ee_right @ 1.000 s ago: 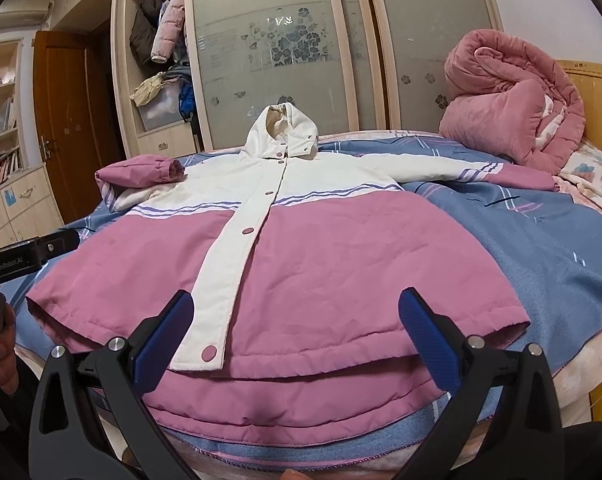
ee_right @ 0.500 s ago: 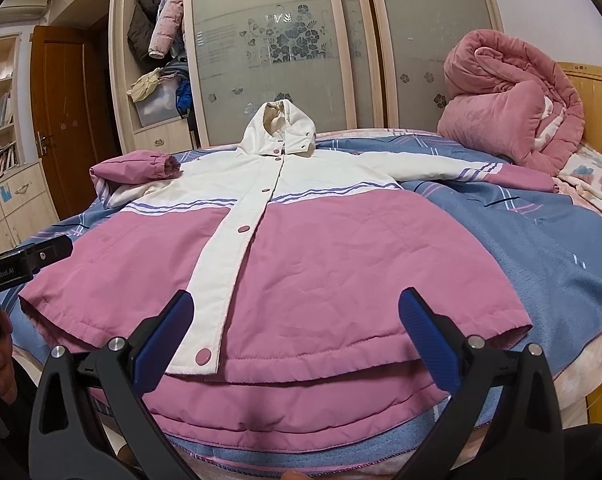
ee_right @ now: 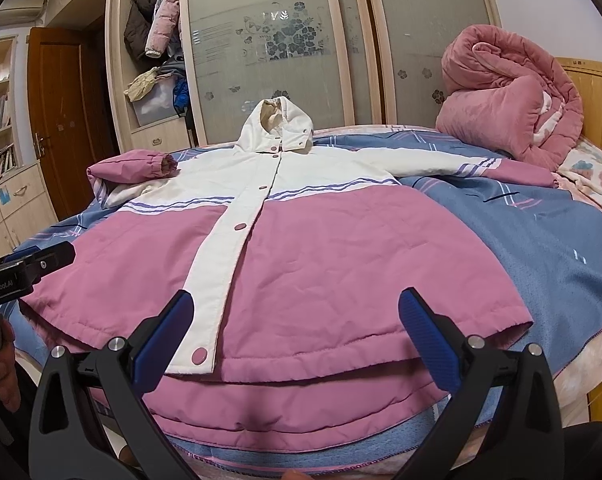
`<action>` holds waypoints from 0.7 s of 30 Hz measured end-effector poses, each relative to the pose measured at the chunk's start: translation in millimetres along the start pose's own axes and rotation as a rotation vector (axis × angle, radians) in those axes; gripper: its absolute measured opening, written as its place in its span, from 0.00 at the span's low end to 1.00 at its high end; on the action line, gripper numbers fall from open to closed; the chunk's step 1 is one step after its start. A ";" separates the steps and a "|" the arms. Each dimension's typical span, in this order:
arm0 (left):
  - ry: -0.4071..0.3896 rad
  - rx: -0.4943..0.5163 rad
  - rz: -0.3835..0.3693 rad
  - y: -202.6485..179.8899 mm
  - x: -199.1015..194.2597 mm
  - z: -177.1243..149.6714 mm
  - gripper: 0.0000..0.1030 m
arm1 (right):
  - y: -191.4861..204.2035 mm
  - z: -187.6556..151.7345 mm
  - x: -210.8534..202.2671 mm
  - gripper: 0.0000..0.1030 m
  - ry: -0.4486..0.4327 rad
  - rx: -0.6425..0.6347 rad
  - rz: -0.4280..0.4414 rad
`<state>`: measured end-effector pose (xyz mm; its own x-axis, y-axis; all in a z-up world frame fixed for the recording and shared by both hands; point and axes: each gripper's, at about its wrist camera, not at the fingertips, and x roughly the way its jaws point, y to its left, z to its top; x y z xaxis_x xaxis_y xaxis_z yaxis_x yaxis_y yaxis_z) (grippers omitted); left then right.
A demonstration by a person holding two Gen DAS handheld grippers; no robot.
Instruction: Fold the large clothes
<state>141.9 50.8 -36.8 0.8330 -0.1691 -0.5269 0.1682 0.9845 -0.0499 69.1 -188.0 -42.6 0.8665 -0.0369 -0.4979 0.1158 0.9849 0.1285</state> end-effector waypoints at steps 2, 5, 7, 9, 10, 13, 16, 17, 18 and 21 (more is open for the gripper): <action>0.001 -0.002 0.000 1.4 0.4 -0.2 0.98 | 1.2 -0.3 0.8 0.99 0.001 -0.002 0.001; -0.001 -0.002 0.002 2.1 0.2 -0.1 0.98 | 2.2 -0.5 1.9 0.99 0.003 0.000 0.006; 0.000 -0.001 0.001 2.0 0.0 -0.3 0.98 | 2.0 -0.4 2.1 0.99 0.006 0.005 0.013; -0.001 0.003 -0.001 2.1 -0.5 -0.5 0.98 | 0.8 0.3 2.4 0.99 0.011 0.015 0.023; -0.003 0.005 -0.002 2.1 -1.3 -0.9 0.98 | 0.0 0.7 2.9 0.99 0.015 0.020 0.029; -0.012 0.005 -0.012 1.6 -4.2 0.2 0.98 | -4.0 2.0 3.8 0.99 0.025 0.043 0.047; -0.019 0.007 -0.015 2.0 -6.0 0.3 0.98 | -9.8 4.9 3.8 0.99 0.033 0.076 0.065; -0.018 0.005 -0.016 2.4 -6.0 0.4 0.98 | -10.7 6.2 3.5 0.99 0.036 0.082 0.077; -0.017 0.004 -0.017 2.7 -5.9 0.7 0.98 | -11.3 8.6 3.1 0.99 0.042 0.089 0.086; -0.019 -0.006 -0.022 4.8 -6.9 1.7 0.98 | -11.5 26.2 1.5 0.99 0.054 0.108 0.124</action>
<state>137.9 56.6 -32.0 0.8390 -0.1915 -0.5094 0.1838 0.9807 -0.0660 81.8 -203.8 -22.3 0.8505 0.0960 -0.5171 0.0633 0.9573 0.2819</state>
